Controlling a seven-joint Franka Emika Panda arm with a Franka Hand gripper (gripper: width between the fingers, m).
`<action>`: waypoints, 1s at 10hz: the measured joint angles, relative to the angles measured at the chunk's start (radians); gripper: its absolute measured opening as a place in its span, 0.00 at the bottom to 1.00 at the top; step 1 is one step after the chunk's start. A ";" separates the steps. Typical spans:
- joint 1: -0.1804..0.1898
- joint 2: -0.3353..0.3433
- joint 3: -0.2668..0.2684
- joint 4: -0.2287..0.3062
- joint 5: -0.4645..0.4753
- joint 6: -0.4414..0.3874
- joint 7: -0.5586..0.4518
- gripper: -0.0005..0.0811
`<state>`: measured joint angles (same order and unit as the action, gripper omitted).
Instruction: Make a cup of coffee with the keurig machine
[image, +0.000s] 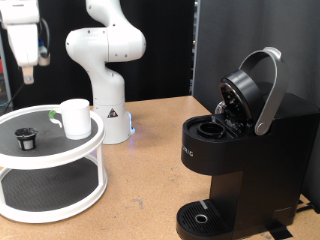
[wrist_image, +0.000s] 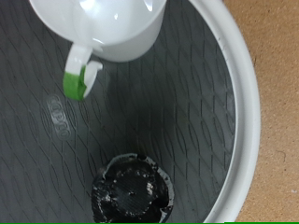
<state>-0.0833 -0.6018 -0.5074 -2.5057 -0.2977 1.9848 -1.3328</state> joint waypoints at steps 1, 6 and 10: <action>0.000 0.016 -0.014 -0.015 -0.016 0.035 -0.001 0.99; 0.000 0.116 -0.070 -0.075 -0.039 0.229 -0.004 0.99; 0.000 0.164 -0.090 -0.120 -0.039 0.322 -0.044 0.99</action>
<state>-0.0829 -0.4381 -0.5976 -2.6261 -0.3368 2.3070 -1.3770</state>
